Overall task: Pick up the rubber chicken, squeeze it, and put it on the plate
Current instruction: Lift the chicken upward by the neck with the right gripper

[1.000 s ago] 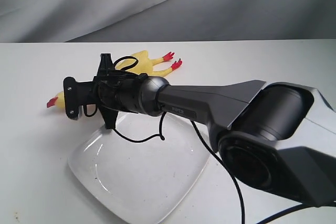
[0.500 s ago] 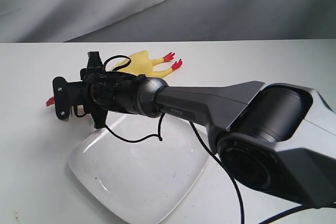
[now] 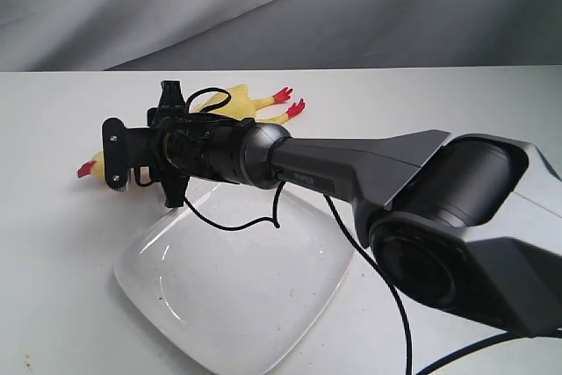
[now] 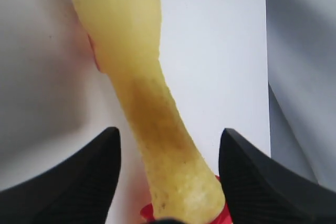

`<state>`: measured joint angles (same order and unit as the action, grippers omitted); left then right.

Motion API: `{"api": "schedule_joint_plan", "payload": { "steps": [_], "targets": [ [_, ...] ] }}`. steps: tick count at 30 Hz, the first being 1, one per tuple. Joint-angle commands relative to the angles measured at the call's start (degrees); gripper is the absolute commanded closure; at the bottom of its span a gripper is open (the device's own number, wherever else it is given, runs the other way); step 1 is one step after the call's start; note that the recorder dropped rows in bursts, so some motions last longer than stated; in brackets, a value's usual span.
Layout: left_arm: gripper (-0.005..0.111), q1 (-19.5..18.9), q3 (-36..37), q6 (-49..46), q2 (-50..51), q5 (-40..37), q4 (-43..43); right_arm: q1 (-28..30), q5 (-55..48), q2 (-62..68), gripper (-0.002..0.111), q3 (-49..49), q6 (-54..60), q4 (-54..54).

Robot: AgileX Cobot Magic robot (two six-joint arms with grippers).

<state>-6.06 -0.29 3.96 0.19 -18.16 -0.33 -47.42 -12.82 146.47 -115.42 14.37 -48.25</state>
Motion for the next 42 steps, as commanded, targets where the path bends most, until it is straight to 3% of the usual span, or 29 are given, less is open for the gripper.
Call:
{"api": "schedule_joint_plan", "payload": {
  "steps": [1, 9, 12, 16, 18, 27, 31, 35, 39, 42],
  "targets": [
    [0.106, -0.28, 0.29, 0.10, -0.19, 0.77, -0.43, 0.15, -0.13, 1.96, 0.056, -1.71, -0.32, -0.15],
    [0.106, -0.28, 0.29, 0.10, -0.19, 0.77, -0.43, 0.15, -5.25, 6.23, 0.059, -9.37, -0.32, -0.05],
    [0.106, -0.28, 0.29, 0.10, -0.19, 0.77, -0.43, 0.15, -6.76, 6.23, 0.073, -9.37, -0.32, -0.17],
    [0.106, -0.28, 0.29, 0.10, -0.19, 0.77, -0.43, 0.03, -8.97, 6.23, 0.101, -9.37, -1.51, -0.17],
    [0.106, -0.28, 0.29, 0.10, -0.19, 0.77, -0.43, -0.07, -10.38, 5.97, 0.108, -9.37, -1.98, -0.17],
    [0.106, -0.28, 0.29, 0.10, -0.19, 0.77, -0.43, -2.90, -18.14, -1.23, 0.108, -9.37, -7.01, 0.22],
    [0.106, -0.28, 0.29, 0.10, -0.19, 0.77, -0.43, -5.23, -21.90, -10.28, 0.108, -9.37, -12.25, 2.21],
    [0.106, -0.28, 0.29, 0.10, -0.19, 0.77, -0.43, -5.86, -29.77, -21.74, 0.108, -9.37, -10.43, 18.76],
    [0.106, -0.28, 0.29, 0.10, -0.19, 0.77, -0.43, -5.27, -42.28, -32.24, 0.108, -9.37, 7.81, 46.60],
    [0.106, -0.28, 0.29, 0.10, -0.19, 0.77, -0.43, -5.28, -45.72, -37.62, 0.108, -9.27, 10.91, 54.04]
  ]
}}
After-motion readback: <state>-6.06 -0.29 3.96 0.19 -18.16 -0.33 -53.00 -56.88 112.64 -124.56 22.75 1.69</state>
